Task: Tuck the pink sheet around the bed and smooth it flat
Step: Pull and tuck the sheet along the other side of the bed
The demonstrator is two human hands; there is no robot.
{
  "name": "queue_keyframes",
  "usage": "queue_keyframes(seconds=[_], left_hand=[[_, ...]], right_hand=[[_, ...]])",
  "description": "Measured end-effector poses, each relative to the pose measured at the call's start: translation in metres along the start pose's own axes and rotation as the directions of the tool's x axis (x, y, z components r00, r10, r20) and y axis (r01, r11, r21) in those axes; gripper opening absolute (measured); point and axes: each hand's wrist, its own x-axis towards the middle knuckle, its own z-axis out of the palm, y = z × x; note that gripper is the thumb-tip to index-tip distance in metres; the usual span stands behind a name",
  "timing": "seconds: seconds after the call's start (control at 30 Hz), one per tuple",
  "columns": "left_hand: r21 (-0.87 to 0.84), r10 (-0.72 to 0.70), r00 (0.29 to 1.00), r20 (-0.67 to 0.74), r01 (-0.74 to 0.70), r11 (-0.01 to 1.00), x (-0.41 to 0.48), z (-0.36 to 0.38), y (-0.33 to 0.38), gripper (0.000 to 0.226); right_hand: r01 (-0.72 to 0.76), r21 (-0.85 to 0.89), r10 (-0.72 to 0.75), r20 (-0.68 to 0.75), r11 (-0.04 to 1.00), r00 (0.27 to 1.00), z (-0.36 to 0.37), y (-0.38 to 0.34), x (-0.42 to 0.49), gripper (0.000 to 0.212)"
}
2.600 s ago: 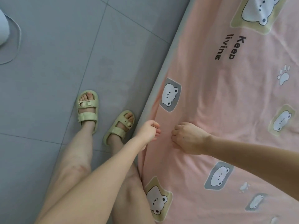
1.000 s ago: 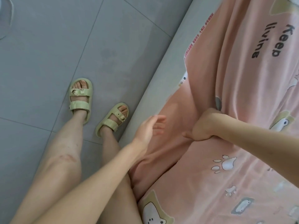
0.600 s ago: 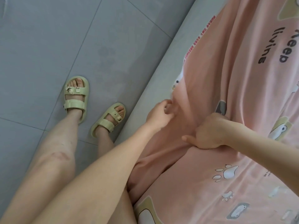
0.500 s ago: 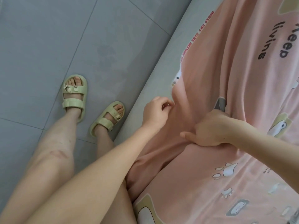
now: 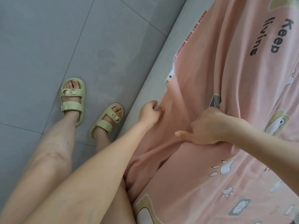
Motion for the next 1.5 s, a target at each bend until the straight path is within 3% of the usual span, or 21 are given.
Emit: queue_keyframes(seconds=[0.1,0.2,0.3,0.33,0.4,0.47,0.53,0.63,0.8,0.9,1.03,1.13,1.27,1.5], left_hand=[[0.096,0.260,0.932,-0.253,-0.243,0.965,-0.015,-0.004,-0.006,0.049],[-0.024,0.324,0.937,-0.128,-0.330,0.944,-0.046,0.007,-0.012,0.055],[-0.251,0.166,0.956,0.243,-0.103,0.962,-0.069,0.028,-0.018,0.037],[-0.300,0.089,0.913,0.397,0.037,0.953,-0.074,0.033,-0.018,0.030],[-0.347,-0.049,0.750,0.659,0.362,0.866,-0.079,0.043,-0.017,0.030],[-0.311,-0.058,0.637,0.769,0.452,0.836,-0.077,0.048,-0.018,0.030],[-0.316,-0.041,0.593,0.804,0.484,0.816,-0.073,0.049,-0.022,0.026],[-0.326,-0.115,0.641,0.759,0.527,0.785,-0.067,0.042,-0.031,0.027],[-0.314,-0.273,0.743,0.610,0.544,0.778,-0.066,0.017,-0.048,0.038],[-0.199,-0.348,0.747,0.567,0.534,0.822,-0.067,-0.008,-0.068,0.053],[-0.193,-0.348,0.792,0.501,0.494,0.848,-0.086,-0.041,-0.096,0.052],[-0.118,-0.356,0.843,0.402,0.434,0.893,-0.098,-0.051,-0.105,0.050],[-0.160,-0.358,0.890,0.284,0.412,0.897,-0.109,-0.066,-0.116,0.046],[-0.021,-0.402,0.867,0.295,0.427,0.904,-0.133,-0.098,-0.163,0.047]], right_hand=[[0.005,0.017,-0.005,-0.005,1.000,1.000,0.000,-0.001,-0.001,0.074],[0.005,0.001,-0.005,-0.029,1.000,1.000,0.002,-0.001,-0.002,0.076],[0.004,0.019,-0.002,-0.089,1.000,0.996,0.004,0.000,-0.003,0.080],[0.008,0.037,-0.004,-0.109,0.999,0.994,0.004,0.000,-0.004,0.079],[0.011,0.075,-0.002,-0.128,0.997,0.992,0.003,0.001,-0.003,0.078],[0.008,0.111,0.009,-0.154,0.994,0.988,0.000,0.002,0.004,0.077],[-0.022,0.116,0.041,-0.172,0.993,0.984,-0.005,0.001,0.016,0.071],[-0.100,-0.061,0.093,-0.102,0.993,0.990,-0.008,-0.003,0.043,0.083],[-0.122,-0.069,0.123,0.009,0.990,0.992,-0.016,-0.007,0.081,0.085],[-0.105,-0.094,0.102,-0.028,0.990,0.994,-0.017,-0.008,0.090,0.083],[-0.030,-0.082,0.010,-0.232,0.996,0.973,-0.010,-0.017,0.084,0.078],[0.091,0.041,-0.081,-0.213,0.995,0.974,0.001,-0.056,0.076,0.072],[0.160,0.086,-0.143,-0.171,0.983,0.975,0.025,-0.123,0.071,0.070],[0.053,0.039,-0.040,-0.279,0.998,0.959,0.059,-0.207,0.069,0.063]])
